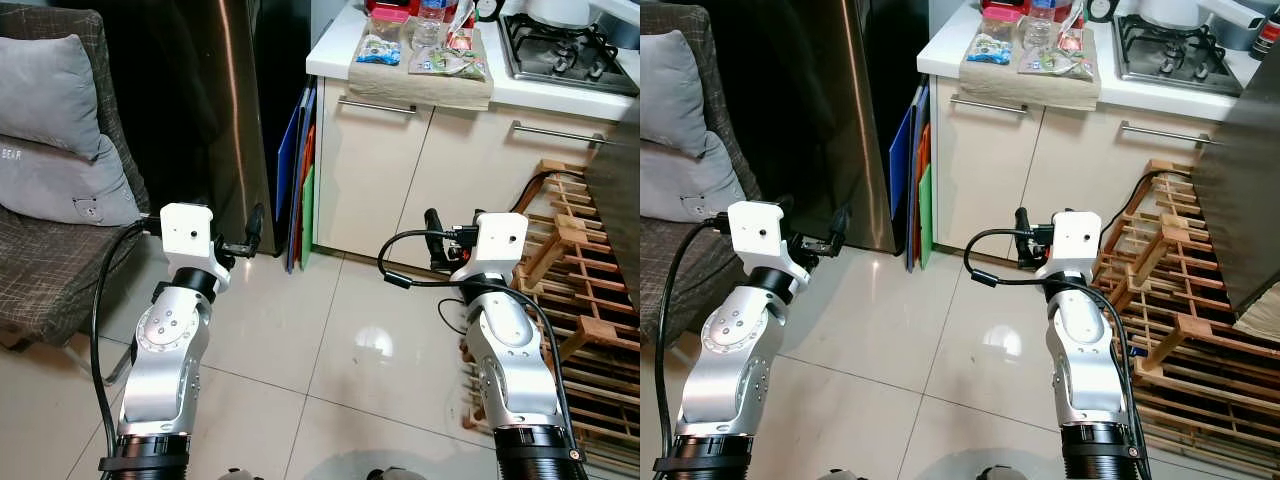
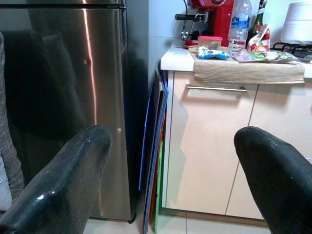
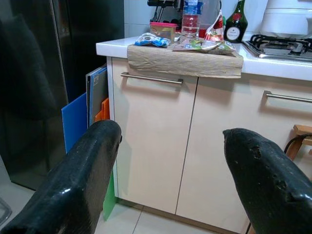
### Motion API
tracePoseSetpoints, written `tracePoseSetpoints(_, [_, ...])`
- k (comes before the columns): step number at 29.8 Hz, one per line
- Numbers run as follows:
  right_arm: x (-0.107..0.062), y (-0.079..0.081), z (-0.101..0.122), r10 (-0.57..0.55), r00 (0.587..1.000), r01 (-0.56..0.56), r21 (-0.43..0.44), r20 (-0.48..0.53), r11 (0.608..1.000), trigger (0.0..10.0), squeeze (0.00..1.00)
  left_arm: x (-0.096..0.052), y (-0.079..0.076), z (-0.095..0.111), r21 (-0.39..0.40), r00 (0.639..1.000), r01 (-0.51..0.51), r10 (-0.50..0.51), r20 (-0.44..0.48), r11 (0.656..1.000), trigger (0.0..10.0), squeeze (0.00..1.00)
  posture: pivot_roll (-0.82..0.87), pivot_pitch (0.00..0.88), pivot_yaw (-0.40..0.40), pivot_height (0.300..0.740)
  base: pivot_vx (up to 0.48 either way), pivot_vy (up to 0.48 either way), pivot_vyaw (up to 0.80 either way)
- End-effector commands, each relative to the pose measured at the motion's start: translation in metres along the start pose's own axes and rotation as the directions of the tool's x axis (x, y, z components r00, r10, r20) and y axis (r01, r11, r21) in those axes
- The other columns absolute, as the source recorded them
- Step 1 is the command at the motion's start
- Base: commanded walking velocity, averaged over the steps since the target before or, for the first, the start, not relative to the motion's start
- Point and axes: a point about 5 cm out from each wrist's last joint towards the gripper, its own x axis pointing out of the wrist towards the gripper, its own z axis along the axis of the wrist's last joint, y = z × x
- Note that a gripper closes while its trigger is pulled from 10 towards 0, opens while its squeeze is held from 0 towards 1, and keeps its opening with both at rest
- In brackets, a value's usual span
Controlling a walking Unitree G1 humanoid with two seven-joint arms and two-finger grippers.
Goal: Restocking fridge
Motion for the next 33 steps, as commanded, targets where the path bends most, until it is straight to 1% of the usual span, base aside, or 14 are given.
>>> tracePoseSetpoints(1, [0.0,0.0,-0.003,0.005,1.0,-0.005,-0.005,-0.02,1.0,10.0,0.0,0.001,0.001,0.002,0.002,1.0,-0.002,0.002,0.008,1.0,10.0,0.0,-0.02,0.0,0.022,0.74,0.0,0.0,0.0])
tracePoseSetpoints(9, [0.0,0.0,-0.003,0.005,1.0,-0.005,-0.005,-0.02,1.0,10.0,0.0,0.001,0.001,0.002,0.002,1.0,-0.002,0.002,0.008,1.0,10.0,0.0,-0.02,0.0,0.022,0.74,0.0,0.0,0.0])
tracePoseSetpoints(10, [-0.002,-0.001,-0.011,0.024,0.998,-0.024,0.0,-0.062,1.0,10.0,0.0,0.002,0.002,0.001,0.009,1.0,-0.003,0.003,0.01,1.0,10.0,0.0,0.0,0.0,0.0,0.74,0.0,0.0,0.0])
tracePoseSetpoints(11, [0.006,-0.01,-0.025,-0.054,0.989,0.068,0.096,-0.139,0.993,10.0,1.0,0.016,0.001,-0.018,-0.083,0.996,-0.035,0.029,-0.082,0.996,10.0,1.0,-0.03,0.0,-0.002,0.74,0.0,0.0,0.0])
tracePoseSetpoints(12, [0.008,-0.011,-0.028,-0.076,0.985,0.095,0.122,-0.158,0.988,10.0,1.0,0.019,0.0,-0.024,-0.11,0.993,-0.046,0.034,-0.11,0.993,10.0,1.0,-0.03,0.0,-0.002,0.74,0.0,0.0,0.0])
tracePoseSetpoints(14, [0.009,-0.011,-0.028,-0.087,0.984,0.106,0.121,-0.155,0.987,10.0,1.0,0.021,-0.001,-0.027,-0.143,0.991,-0.035,0.016,-0.134,0.989,10.0,1.0,-0.03,0.0,-0.002,0.74,0.0,0.0,0.0])
tracePoseSetpoints(15, [0.01,-0.009,-0.025,-0.074,0.988,0.09,0.119,-0.137,0.989,10.0,1.0,0.02,-0.003,-0.027,-0.176,0.991,-0.015,-0.008,-0.13,0.984,10.0,0.11,-0.03,0.0,-0.002,0.74,0.0,0.0,0.0])
tracePoseSetpoints(16, [0.01,-0.009,-0.025,-0.074,0.988,0.09,0.119,-0.137,0.989,10.0,1.0,0.02,-0.003,-0.027,-0.176,0.991,-0.015,-0.008,-0.13,0.984,10.0,0.11,-0.03,0.0,-0.002,0.74,0.0,0.0,0.0])
tracePoseSetpoints(17, [0.01,-0.008,-0.023,-0.064,0.989,0.079,0.105,-0.131,0.991,10.0,0.0,0.02,-0.002,-0.027,-0.172,0.991,-0.02,-0.003,-0.13,0.985,10.0,0.0,-0.03,0.0,-0.003,0.74,0.0,0.0,0.0])
tracePoseSetpoints(26, [0.015,-0.005,-0.029,-0.061,0.987,0.076,0.1,-0.149,0.992,10.0,0.0,0.026,0.002,-0.031,-0.11,0.988,-0.055,0.038,-0.148,0.992,10.0,0.0,-0.02,0.0,-0.001,0.74,0.0,0.0,0.0])
tracePoseSetpoints(27, [0.014,-0.005,-0.029,-0.065,0.988,0.085,0.137,-0.138,0.987,10.0,1.0,0.026,0.004,-0.031,-0.09,0.988,-0.054,0.04,-0.147,0.995,10.0,0.0,-0.02,0.0,0.001,0.74,0.0,0.0,0.0])
tracePoseSetpoints(28, [0.014,-0.005,-0.029,-0.065,0.988,0.085,0.137,-0.138,0.987,10.0,1.0,0.026,0.004,-0.031,-0.09,0.988,-0.054,0.04,-0.147,0.995,10.0,0.0,-0.02,0.0,0.001,0.74,0.0,0.0,0.0])
tracePoseSetpoints(29, [0.013,-0.007,-0.029,-0.078,0.987,0.097,0.138,-0.138,0.986,10.0,1.0,0.026,0.005,-0.029,-0.07,0.99,-0.049,0.04,-0.135,0.996,10.0,1.0,-0.02,0.0,0.003,0.74,0.0,0.0,0.0])
tracePoseSetpoints(33, [0.012,-0.012,-0.03,-0.096,0.986,0.111,0.105,-0.135,0.988,10.0,1.0,0.026,0.003,-0.024,-0.014,0.995,-0.021,0.02,-0.099,1.0,10.0,1.0,-0.02,0.0,0.005,0.74,0.0,0.0,0.0])
